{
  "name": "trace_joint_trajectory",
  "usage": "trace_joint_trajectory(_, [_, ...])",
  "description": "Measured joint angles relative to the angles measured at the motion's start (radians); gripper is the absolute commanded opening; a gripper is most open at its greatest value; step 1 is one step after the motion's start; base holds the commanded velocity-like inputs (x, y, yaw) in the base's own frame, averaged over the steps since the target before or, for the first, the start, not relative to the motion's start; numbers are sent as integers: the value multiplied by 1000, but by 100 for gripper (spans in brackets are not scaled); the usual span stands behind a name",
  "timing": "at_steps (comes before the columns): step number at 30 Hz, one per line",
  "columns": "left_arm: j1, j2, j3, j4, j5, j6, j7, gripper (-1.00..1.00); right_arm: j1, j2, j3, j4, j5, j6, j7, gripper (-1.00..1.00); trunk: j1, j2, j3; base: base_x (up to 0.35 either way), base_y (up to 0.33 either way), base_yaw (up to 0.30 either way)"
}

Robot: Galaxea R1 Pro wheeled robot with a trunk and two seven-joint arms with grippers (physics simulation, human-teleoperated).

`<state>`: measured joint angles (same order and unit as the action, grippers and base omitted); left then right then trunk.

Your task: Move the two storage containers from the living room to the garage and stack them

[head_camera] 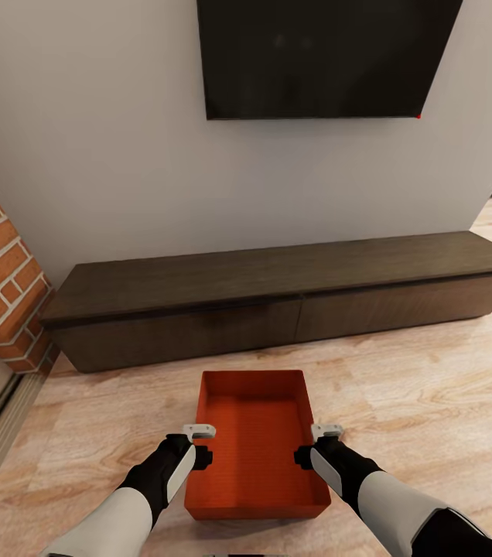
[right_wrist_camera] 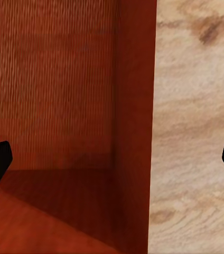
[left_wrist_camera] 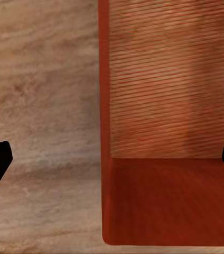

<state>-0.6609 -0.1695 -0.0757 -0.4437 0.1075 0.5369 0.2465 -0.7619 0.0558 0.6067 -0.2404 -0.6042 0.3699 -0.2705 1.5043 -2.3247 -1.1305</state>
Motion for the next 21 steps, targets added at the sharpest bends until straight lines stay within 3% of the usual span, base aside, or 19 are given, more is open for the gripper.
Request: trace_joint_trajectory(21, [0, 1, 0, 0, 0, -1, 0, 100, -4, -7, 0, 0, 1, 0, 0, 100, 0, 0, 0, 0, 0, 0])
